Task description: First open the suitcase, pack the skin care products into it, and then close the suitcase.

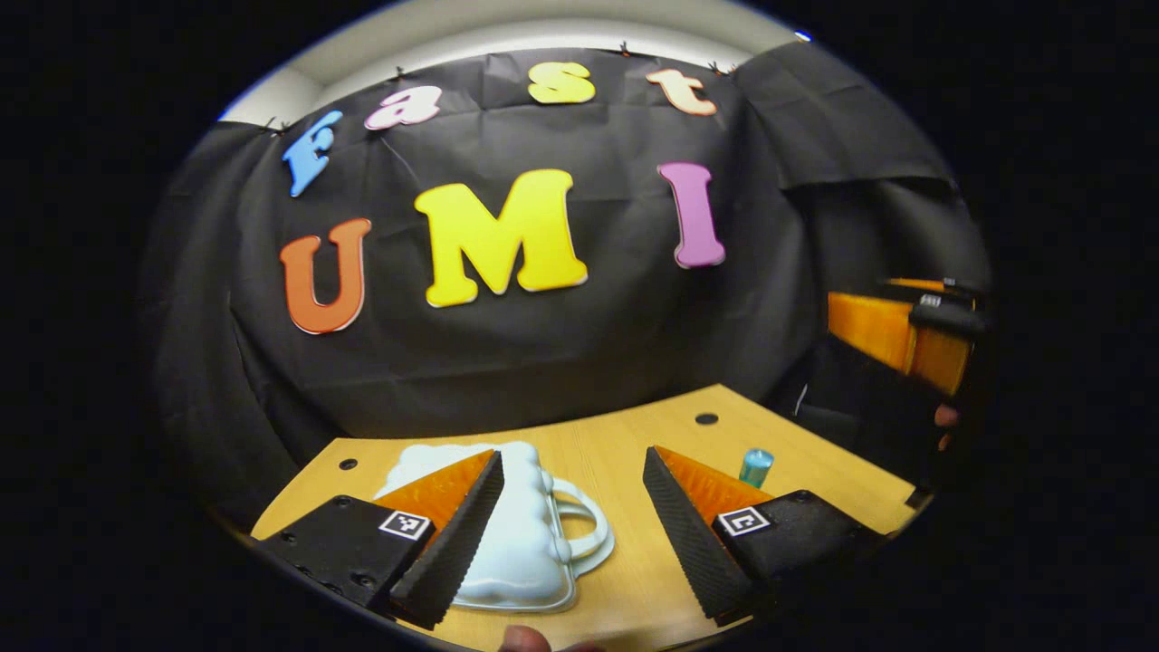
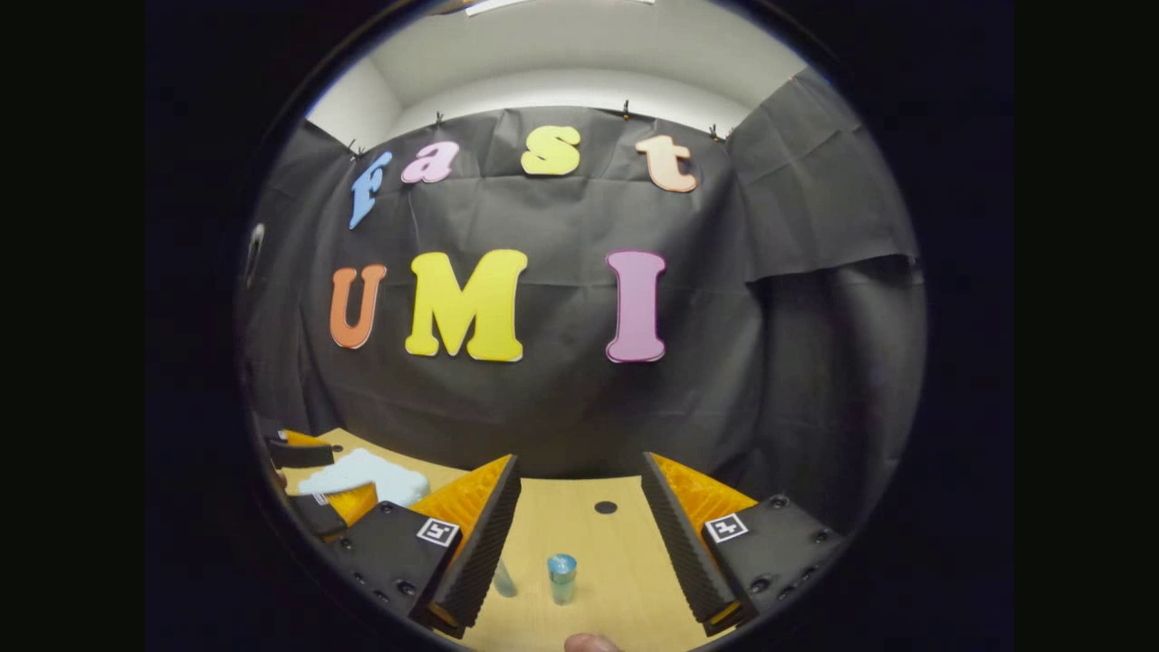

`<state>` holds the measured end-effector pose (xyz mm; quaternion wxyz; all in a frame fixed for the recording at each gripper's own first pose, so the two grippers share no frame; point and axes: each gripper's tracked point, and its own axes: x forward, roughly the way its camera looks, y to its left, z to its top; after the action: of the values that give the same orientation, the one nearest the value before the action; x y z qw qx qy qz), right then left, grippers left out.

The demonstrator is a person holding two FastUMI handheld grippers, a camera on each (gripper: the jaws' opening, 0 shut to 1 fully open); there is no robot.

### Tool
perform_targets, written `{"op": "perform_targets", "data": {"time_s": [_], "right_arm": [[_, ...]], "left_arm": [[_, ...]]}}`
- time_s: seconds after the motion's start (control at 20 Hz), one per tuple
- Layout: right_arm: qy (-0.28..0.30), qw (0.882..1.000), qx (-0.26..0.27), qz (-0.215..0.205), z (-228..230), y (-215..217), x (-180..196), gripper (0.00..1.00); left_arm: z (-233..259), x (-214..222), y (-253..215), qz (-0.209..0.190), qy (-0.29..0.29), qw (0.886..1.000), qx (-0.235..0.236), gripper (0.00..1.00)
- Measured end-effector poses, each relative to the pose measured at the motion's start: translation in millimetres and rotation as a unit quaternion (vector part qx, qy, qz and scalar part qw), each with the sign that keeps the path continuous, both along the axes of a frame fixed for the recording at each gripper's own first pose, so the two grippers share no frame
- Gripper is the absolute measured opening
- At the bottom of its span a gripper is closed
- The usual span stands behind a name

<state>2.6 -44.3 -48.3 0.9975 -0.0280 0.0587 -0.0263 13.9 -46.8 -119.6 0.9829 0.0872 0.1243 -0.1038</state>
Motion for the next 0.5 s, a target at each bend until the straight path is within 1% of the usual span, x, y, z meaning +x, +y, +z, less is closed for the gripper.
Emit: {"op": "perform_targets", "data": {"time_s": [0.05,0.1,0.2,0.3,0.4,0.5], "right_arm": [[0.003,1.000,0.000,-0.005,-2,-5,-2,0.77],[0.007,1.000,-0.001,-0.011,-4,-11,-4,0.80],[0.013,1.000,0.001,-0.024,-9,-24,-7,0.80],[0.019,0.999,0.000,-0.038,-13,-37,-10,0.80],[0.024,0.998,0.004,-0.053,-15,-49,-13,0.77],[0.023,0.998,0.005,-0.066,-14,-60,-14,0.80]], "left_arm": [[-16,2,-2,-0.015,0.026,0.999,0.020,0.99],[-28,4,-7,-0.032,0.041,0.998,0.037,0.99],[-52,9,-6,-0.059,0.074,0.990,0.104,0.99],[-69,16,-3,-0.082,0.095,0.977,0.174,0.98],[-89,24,-9,-0.113,0.116,0.962,0.218,0.99],[-103,31,-8,-0.139,0.124,0.946,0.267,0.98]]}}
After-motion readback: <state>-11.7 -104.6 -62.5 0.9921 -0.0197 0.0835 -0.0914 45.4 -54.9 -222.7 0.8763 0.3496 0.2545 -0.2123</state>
